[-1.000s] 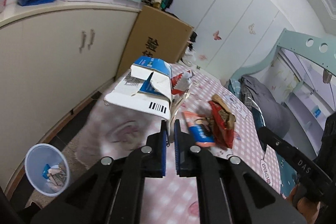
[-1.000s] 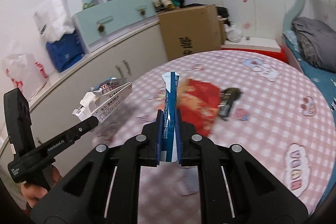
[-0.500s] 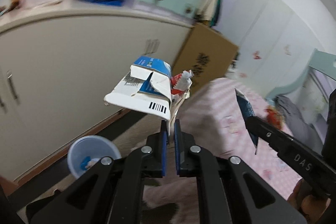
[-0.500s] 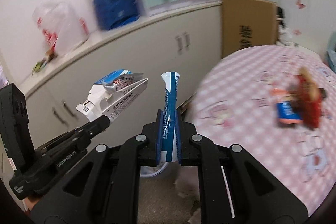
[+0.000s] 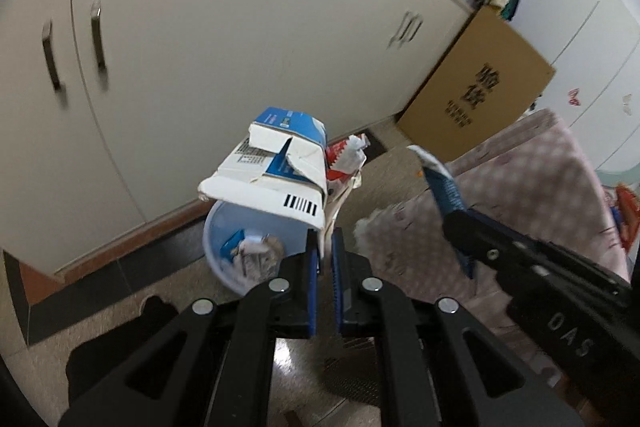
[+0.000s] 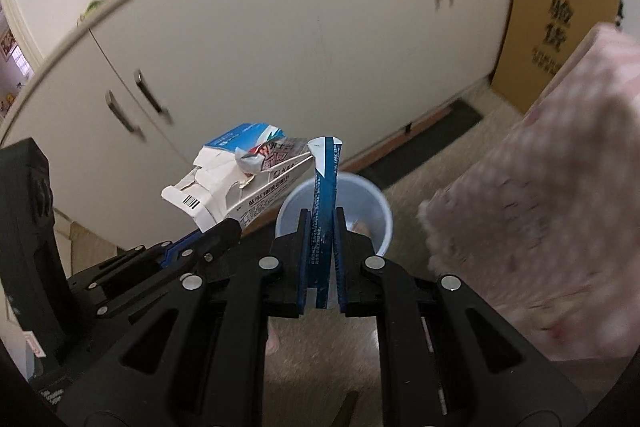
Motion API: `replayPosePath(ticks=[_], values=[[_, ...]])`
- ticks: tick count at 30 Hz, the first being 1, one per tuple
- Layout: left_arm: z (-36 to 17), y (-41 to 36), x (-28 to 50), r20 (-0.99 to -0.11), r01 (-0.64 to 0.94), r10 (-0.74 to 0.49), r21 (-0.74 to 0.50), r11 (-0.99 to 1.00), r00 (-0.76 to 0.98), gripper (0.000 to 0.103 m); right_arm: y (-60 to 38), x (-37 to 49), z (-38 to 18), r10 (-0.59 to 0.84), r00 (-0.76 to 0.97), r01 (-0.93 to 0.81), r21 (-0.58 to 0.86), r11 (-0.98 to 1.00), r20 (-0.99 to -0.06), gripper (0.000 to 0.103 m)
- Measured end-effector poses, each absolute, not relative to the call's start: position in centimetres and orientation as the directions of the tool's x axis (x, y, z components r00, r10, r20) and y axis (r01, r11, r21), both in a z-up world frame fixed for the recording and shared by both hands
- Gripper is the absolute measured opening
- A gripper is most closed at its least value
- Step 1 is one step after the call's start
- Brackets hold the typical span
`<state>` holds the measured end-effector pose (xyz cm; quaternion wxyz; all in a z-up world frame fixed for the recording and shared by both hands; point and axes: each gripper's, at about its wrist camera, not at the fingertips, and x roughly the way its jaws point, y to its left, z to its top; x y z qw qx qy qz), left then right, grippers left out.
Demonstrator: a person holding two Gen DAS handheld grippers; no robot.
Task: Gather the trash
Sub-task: 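Carry the carton and blue stick package over the wastebasket, then open the left gripper to drop the carton while the right releases the blue package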
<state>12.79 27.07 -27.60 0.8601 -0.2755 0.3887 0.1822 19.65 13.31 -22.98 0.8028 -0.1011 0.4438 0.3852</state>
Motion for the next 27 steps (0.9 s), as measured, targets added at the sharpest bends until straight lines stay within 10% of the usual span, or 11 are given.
replayPosePath(ticks=[21, 27], values=[[-32.6, 29.8, 18.1, -0.819, -0.554, 0.099, -0.287, 0.781, 0.564, 0.008, 15.3, 23.8, -29.4, 0.493, 0.349, -0.632, 0.188, 0.752, -0.797, 0.011], [-31.7, 30.7, 19.1, -0.806, -0.552, 0.109, -0.293, 0.781, 0.582, 0.045, 14.8, 24.8, -29.7, 0.494, 0.351, -0.619, 0.199, 0.76, -0.796, 0.011]])
